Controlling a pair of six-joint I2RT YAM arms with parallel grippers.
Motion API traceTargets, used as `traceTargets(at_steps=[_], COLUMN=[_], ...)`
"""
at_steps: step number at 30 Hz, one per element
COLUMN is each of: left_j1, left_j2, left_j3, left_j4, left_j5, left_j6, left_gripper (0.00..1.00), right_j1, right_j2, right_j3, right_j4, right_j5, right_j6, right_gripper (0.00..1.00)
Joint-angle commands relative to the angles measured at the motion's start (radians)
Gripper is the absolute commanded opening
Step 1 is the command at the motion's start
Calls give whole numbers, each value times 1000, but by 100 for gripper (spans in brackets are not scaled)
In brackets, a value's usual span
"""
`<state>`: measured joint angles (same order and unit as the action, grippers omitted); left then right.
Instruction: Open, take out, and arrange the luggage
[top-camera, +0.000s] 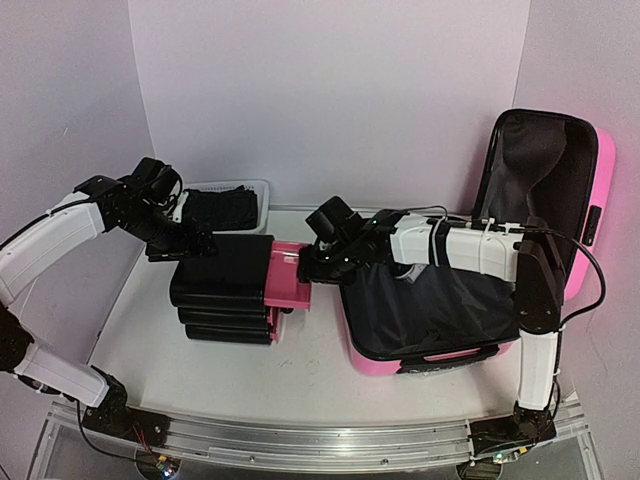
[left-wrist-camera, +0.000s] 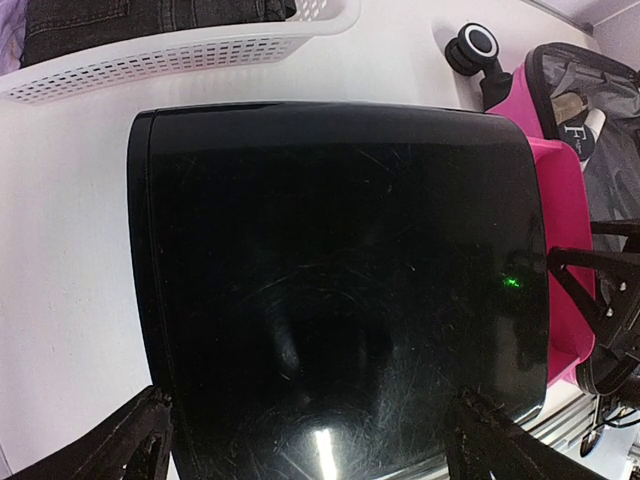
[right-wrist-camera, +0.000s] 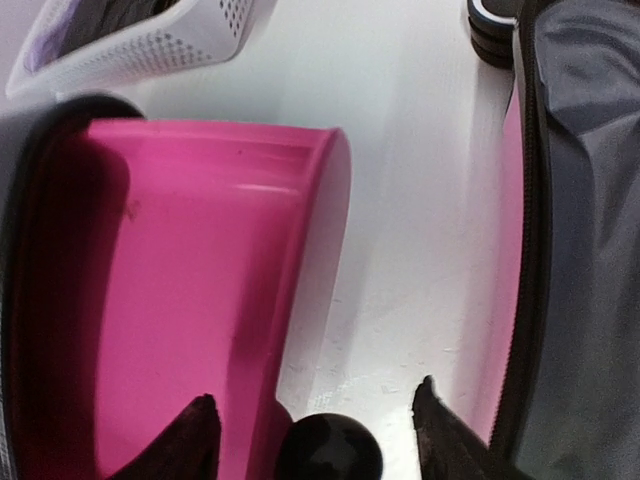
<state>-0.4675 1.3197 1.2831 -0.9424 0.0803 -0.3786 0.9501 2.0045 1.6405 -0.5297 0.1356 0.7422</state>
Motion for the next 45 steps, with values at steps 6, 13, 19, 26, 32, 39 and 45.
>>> traceTargets(at_steps=[6, 13, 19, 26, 32, 39, 45], left_j1=[1, 1, 1, 1, 1, 1, 1], left_j2=[-67, -67, -85, -136, -164, -178, -189], left_j3=[13, 20, 12, -22, -53, -57, -52], left_j4=[26, 46, 63, 76, 76, 77, 77], left_j5=[-13, 8, 92, 125, 119, 118, 133], left_j6=[-2, 5, 2, 6, 13, 27, 26], left_gripper=[95, 96, 96, 96, 95, 95, 95], right_j1=[-49, -336, -543, -614, -614, -614, -618], right_j2=[-285, -453, -357, -98, 10, 75, 126], right_j3=[-46, -267, -323, -166, -118, -109, -67], right_j4=[-108, -86, 33, 31, 32, 34, 34], right_j5=[101, 65, -45, -57, 26, 92, 89], right_j6=[-208, -182, -59, 134, 247, 309, 288], right_gripper=[98, 98, 98, 93, 74, 63, 58])
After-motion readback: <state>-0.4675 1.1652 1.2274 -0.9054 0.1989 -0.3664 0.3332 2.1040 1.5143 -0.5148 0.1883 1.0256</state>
